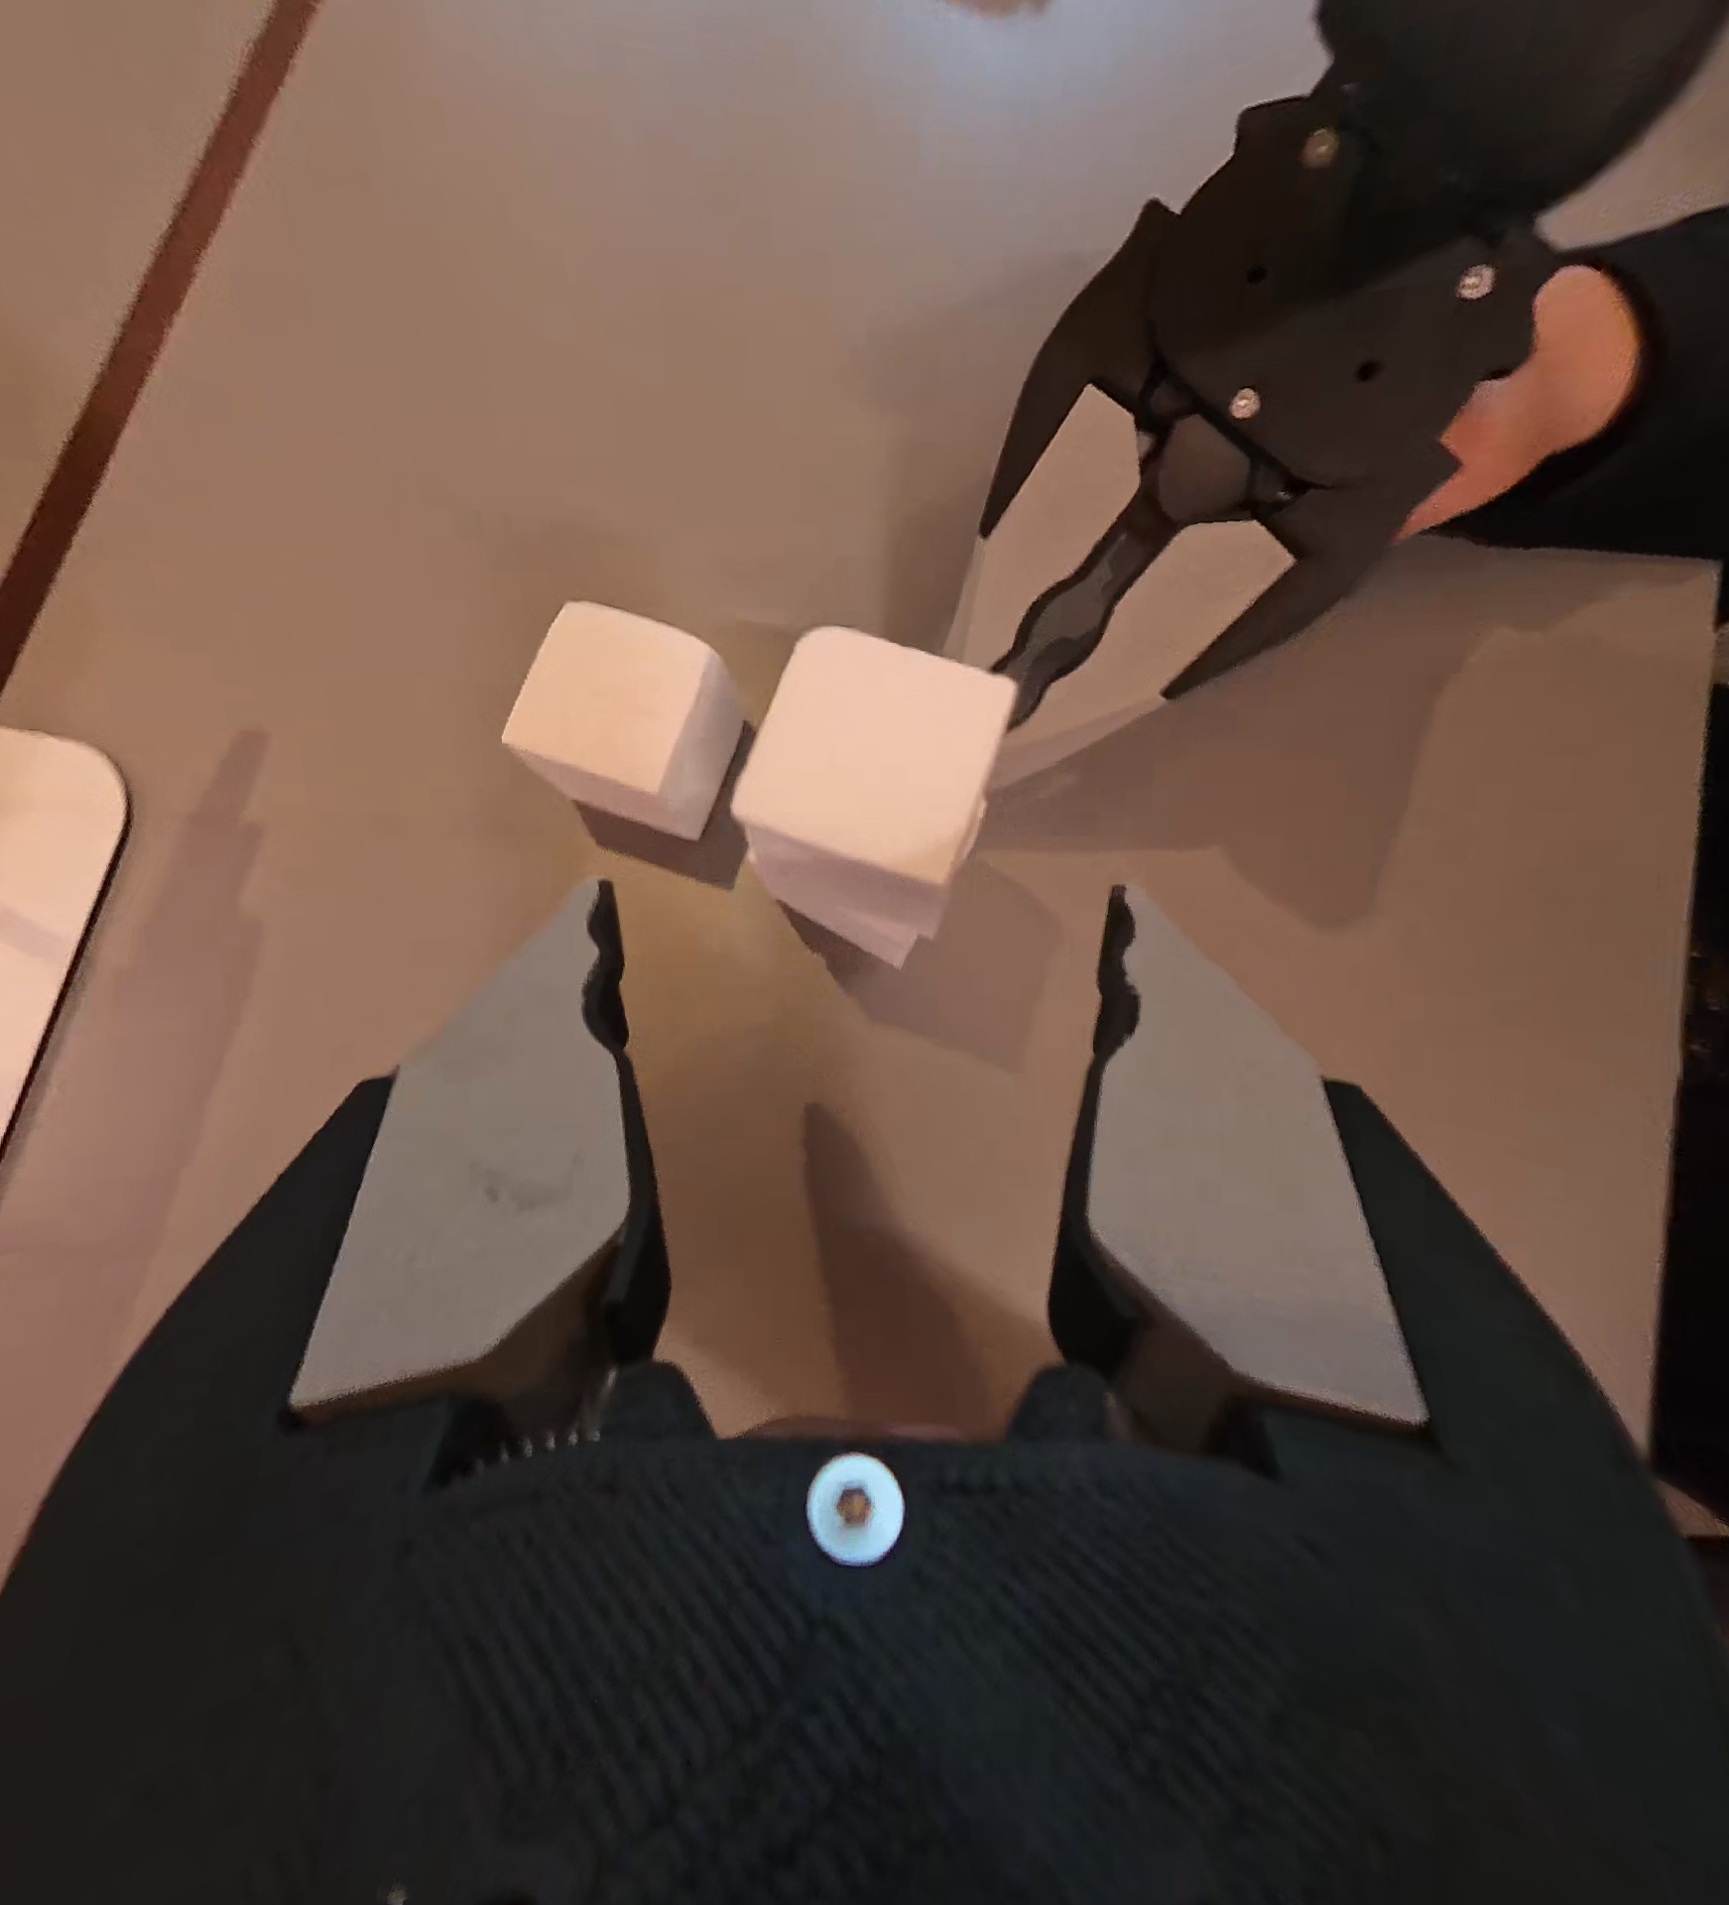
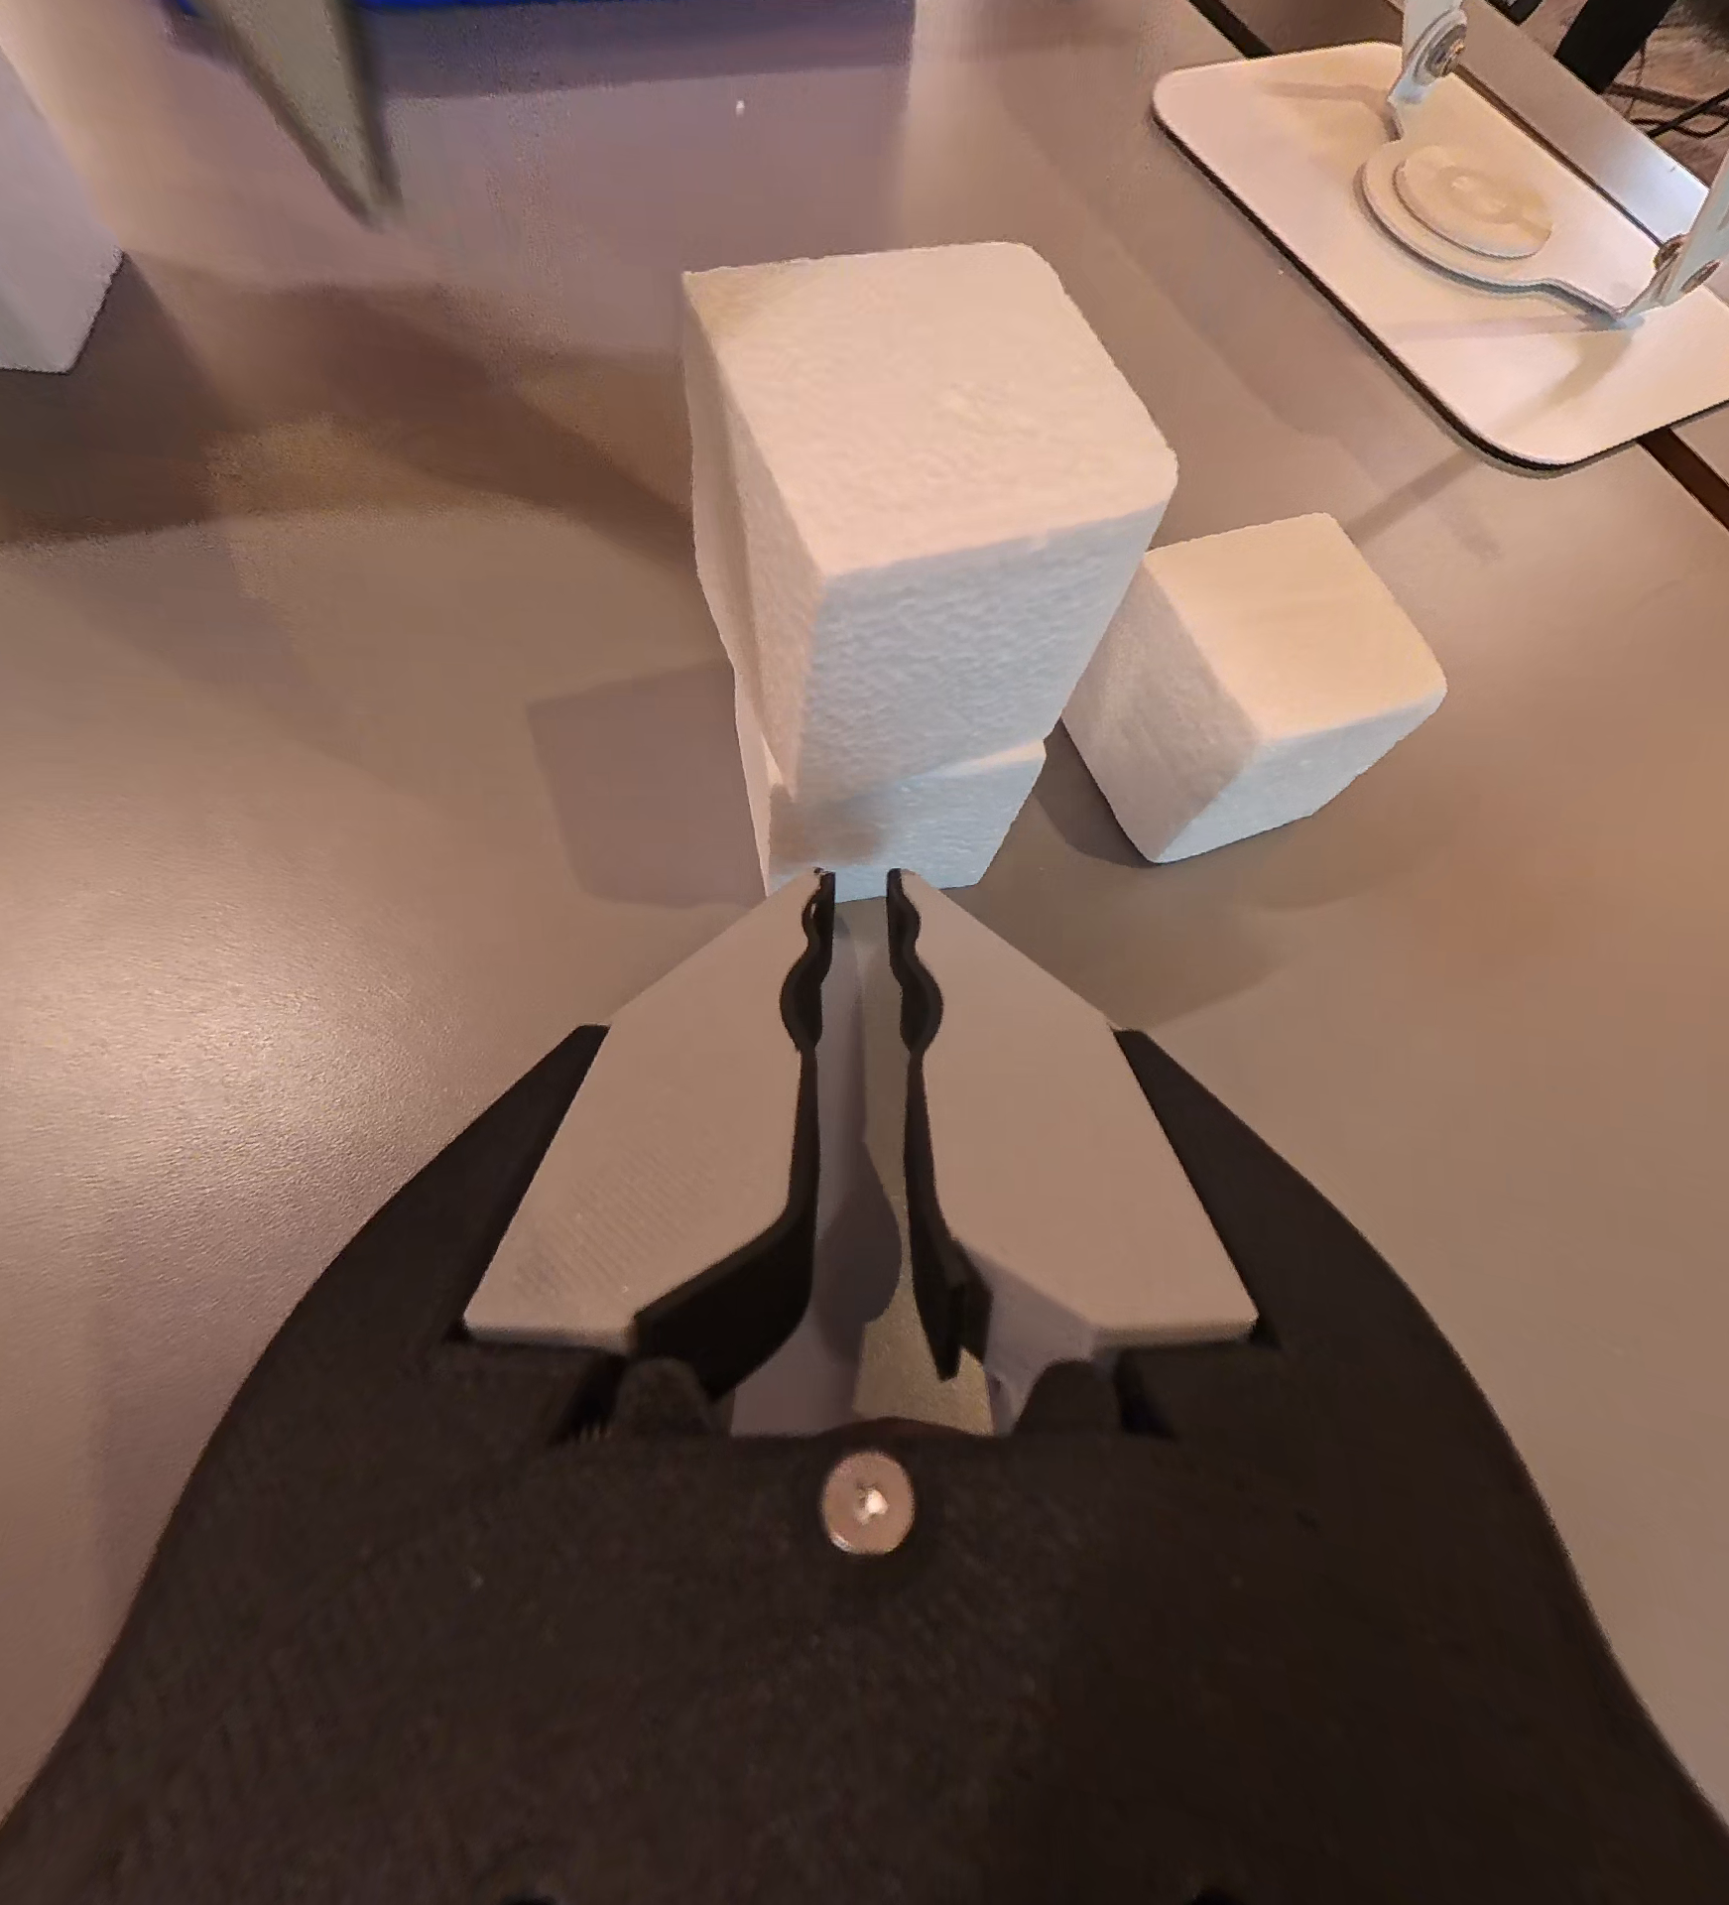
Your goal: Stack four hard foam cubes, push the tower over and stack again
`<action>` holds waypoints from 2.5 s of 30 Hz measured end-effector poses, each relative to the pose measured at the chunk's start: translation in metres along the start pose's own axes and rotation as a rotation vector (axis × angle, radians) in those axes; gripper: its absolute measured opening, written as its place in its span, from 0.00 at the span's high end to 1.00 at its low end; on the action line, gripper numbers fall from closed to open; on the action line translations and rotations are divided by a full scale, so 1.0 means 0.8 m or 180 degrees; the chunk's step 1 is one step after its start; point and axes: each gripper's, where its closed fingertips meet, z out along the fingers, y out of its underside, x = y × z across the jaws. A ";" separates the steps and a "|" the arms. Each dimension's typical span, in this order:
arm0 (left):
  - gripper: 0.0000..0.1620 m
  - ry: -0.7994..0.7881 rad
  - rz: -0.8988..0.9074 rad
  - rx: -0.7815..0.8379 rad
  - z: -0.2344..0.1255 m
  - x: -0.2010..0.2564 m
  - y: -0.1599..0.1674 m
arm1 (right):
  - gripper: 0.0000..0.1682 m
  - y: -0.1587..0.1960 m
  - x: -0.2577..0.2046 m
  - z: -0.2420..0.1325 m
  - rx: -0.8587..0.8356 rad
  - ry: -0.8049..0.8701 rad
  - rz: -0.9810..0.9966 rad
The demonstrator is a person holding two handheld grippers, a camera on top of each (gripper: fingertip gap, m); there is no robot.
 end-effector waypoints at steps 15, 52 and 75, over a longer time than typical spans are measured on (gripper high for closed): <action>0.47 -0.1455 -0.1820 -0.0099 -0.144 0.083 0.231 | 0.96 -0.001 0.002 -0.001 0.0019 0.0040 0.0006; 0.62 -0.0317 0.0086 -0.0070 0.006 0.005 -0.054 | 0.96 -0.002 0.039 -0.021 0.0247 0.0184 0.0296; 0.62 -0.0179 -0.0171 -0.0293 0.020 0.004 -0.034 | 0.96 -0.003 0.042 -0.023 0.0250 0.0237 0.0324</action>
